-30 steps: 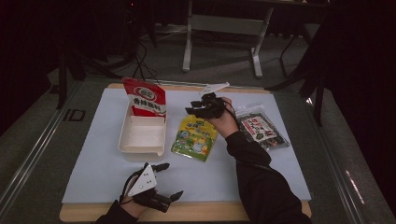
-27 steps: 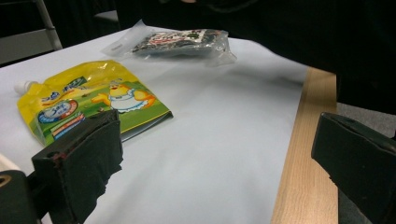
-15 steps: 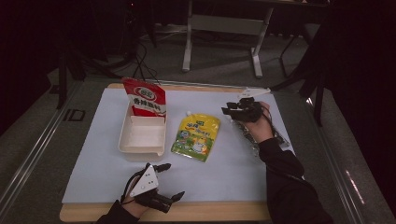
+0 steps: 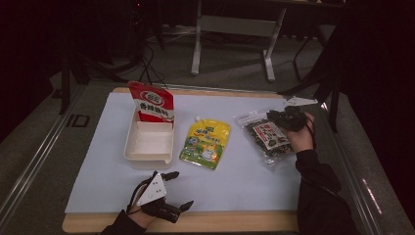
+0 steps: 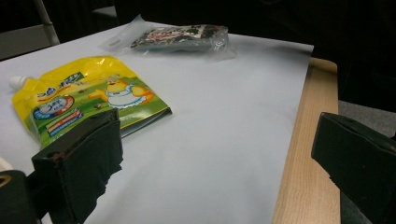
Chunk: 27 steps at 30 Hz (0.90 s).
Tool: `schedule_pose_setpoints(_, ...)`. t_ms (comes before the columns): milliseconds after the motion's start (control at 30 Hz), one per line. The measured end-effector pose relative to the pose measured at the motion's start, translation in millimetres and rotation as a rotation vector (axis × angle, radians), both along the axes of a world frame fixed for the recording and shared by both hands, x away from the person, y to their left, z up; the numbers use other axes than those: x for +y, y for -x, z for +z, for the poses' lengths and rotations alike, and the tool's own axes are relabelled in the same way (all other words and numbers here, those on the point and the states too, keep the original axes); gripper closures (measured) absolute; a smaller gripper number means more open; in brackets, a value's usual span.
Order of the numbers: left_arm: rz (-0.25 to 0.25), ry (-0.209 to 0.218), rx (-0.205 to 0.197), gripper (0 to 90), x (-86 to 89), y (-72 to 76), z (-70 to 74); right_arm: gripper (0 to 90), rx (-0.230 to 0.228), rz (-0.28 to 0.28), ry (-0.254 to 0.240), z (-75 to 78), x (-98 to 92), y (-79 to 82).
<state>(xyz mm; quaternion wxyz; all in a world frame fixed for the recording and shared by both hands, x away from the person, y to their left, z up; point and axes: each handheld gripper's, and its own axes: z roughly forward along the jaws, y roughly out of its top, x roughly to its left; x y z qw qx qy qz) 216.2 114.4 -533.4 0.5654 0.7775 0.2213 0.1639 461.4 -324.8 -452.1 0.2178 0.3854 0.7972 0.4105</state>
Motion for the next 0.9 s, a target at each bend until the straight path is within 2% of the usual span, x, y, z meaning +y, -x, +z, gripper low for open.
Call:
schedule_pose_setpoints(267, 0.008, -0.006, 0.005, 3.1, -0.1, -0.8, -1.1, 87.6, 0.049, -0.096, 0.031, -25.2, -38.6, -9.7)
schedule_pose_setpoints(433, 0.02, -0.011, 0.009, 3.1, 1.2, -1.3, -1.2, 89.6, 0.09, -0.148, 0.04, -37.0, -56.3, -18.5)
schedule_pose_setpoints(500, 0.028, -0.008, 0.007, 3.1, 2.3, -1.7, -0.7, 89.7, 0.098, -0.163, 0.059, -40.1, -60.0, -22.9)
schedule_pose_setpoints(633, 0.038, -0.005, 0.01, 3.1, 3.3, -2.7, -1.0, 89.9, 0.114, -0.192, 0.051, -46.1, -66.8, -31.5)
schedule_pose_setpoints(733, 0.037, -0.009, 0.013, 3.1, 3.0, -2.4, -1.6, 89.9, 0.13, -0.207, 0.071, -54.1, -68.1, -36.8)
schedule_pose_setpoints(900, 0.039, -0.01, 0.012, 3.1, 2.9, -1.9, -1.2, 89.9, 0.152, -0.219, 0.077, -64.3, -69.0, -41.3)
